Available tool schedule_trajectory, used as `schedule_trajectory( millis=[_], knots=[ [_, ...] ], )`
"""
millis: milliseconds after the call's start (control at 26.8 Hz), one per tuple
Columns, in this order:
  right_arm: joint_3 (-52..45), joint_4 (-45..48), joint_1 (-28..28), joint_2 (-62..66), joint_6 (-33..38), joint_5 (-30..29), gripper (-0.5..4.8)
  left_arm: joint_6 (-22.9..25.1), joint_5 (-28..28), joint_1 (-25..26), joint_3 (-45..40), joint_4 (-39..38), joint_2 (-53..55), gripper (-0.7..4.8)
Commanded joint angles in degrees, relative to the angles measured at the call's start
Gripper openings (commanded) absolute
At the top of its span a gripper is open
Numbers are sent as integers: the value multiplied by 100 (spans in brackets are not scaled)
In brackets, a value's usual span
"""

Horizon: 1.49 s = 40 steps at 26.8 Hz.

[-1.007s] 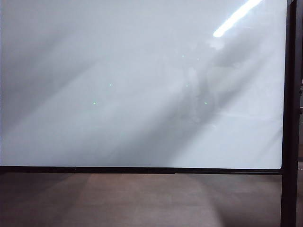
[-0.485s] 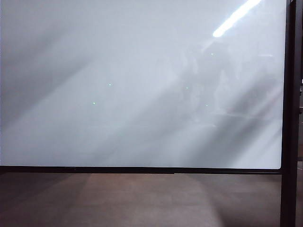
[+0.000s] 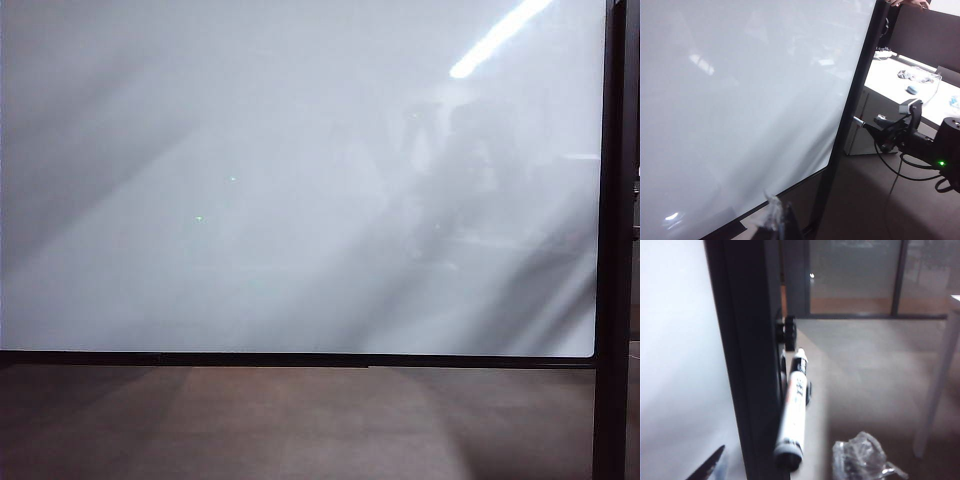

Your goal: Reach to the right to find the marker pen, pick it up, and write the number 6 on the whiteboard.

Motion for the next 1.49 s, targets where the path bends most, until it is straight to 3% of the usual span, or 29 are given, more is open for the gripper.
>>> schedule_trajectory(
  millis=[37,261,857,932,1118,1193,1305,1491],
  knots=[
    [496,164,15,264,11,-271,271,4,-13,-11,28,76,24,-5],
    [1023,-232,42,503,0,-249,270,7,-15,-11,28,79,50,-5],
    [1143,-87,52,817,175,-249,260,4,-11,-11,28,72,133,-5],
    [1143,-94,50,822,175,-249,207,4,-11,-11,28,68,151,-5],
    [1143,-138,52,822,173,-245,196,2,-11,-13,28,68,151,-5],
    [1143,-146,52,822,173,-243,110,2,-11,-13,28,68,151,-5],
    [1143,-212,52,822,170,-243,51,2,-11,-13,28,68,151,-5],
    [1143,-232,52,822,173,-223,40,4,-13,-13,28,68,151,-5]
  ],
)
